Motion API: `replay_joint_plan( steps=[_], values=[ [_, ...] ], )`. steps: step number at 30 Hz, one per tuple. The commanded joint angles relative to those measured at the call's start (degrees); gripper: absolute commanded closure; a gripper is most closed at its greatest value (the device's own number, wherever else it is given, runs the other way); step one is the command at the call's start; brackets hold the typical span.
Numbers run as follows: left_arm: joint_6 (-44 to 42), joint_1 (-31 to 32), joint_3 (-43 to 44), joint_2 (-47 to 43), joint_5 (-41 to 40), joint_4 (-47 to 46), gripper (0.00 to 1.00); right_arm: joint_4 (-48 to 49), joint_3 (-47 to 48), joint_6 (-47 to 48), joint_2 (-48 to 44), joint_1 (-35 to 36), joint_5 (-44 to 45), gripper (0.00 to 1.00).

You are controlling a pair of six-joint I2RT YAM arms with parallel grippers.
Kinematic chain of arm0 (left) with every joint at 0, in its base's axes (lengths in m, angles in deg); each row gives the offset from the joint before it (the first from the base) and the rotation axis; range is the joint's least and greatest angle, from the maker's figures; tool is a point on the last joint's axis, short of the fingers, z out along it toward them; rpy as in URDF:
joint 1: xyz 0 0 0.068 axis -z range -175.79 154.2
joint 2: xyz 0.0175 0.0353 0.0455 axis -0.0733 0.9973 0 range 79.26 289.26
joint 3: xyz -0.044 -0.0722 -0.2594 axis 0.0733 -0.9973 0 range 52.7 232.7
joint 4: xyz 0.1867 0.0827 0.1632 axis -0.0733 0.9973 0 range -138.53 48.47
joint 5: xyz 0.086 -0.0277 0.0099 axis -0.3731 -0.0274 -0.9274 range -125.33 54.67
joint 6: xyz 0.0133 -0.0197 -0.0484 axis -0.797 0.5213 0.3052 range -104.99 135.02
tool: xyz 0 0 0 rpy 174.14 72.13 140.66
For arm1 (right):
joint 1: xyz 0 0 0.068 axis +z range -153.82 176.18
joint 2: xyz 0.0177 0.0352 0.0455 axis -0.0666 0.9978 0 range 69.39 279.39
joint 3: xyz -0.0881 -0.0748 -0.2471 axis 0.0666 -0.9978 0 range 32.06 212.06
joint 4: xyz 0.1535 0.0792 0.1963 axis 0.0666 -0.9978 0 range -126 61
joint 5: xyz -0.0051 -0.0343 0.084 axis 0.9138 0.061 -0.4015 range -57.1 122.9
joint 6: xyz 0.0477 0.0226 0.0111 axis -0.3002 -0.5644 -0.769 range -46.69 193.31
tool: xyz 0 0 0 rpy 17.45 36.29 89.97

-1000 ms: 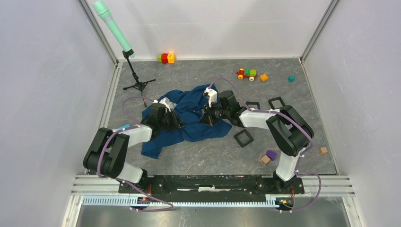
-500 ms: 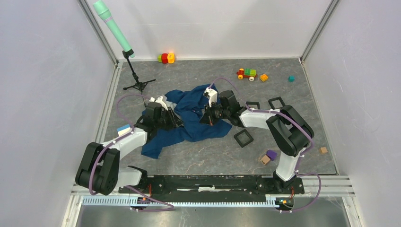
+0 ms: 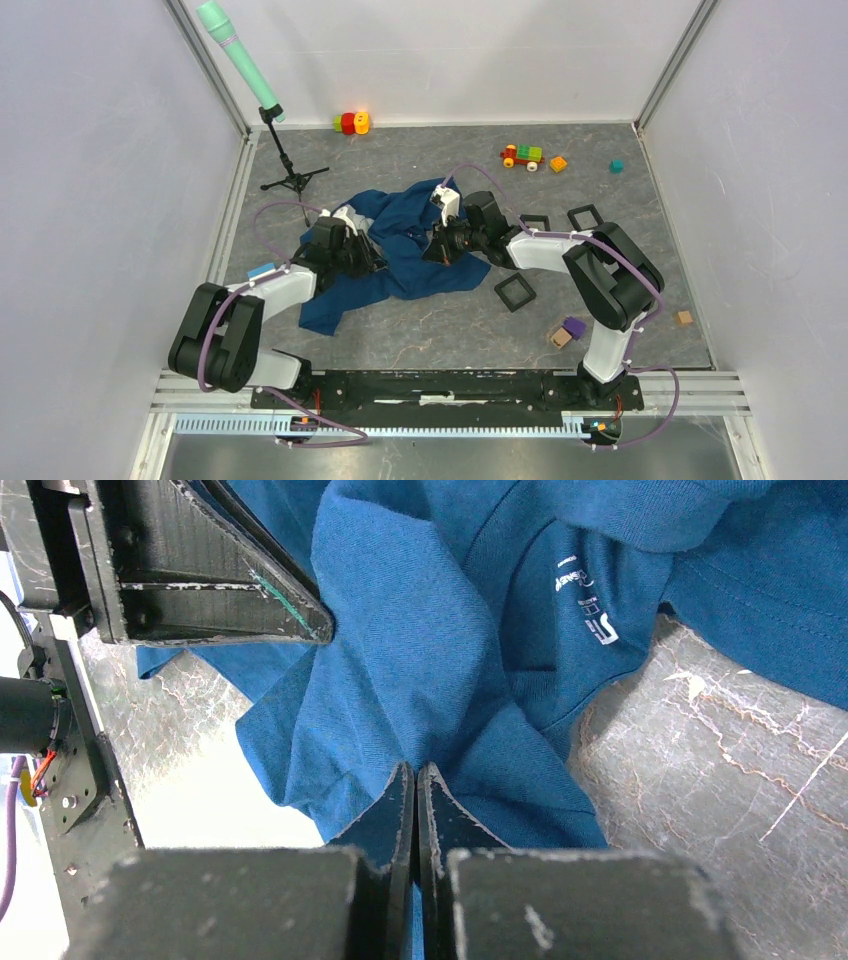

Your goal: Remove the brooch from the garment

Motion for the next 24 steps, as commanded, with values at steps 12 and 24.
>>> replay_joint_plan(
  steps=[12, 24],
  values=[
    [-4.18, -1.08, 2.64, 2.51, -0.17, -3.07, 0.71, -1.73, -0.91, -1.34, 0.39, -4.55, 3.27, 1.0],
    [-5.34, -1.02, 3.92, 3.74, 4.9, -5.05, 0.72, -2.11, -0.78, -1.24, 0.65, -4.62, 3.39, 1.0]
  ],
)
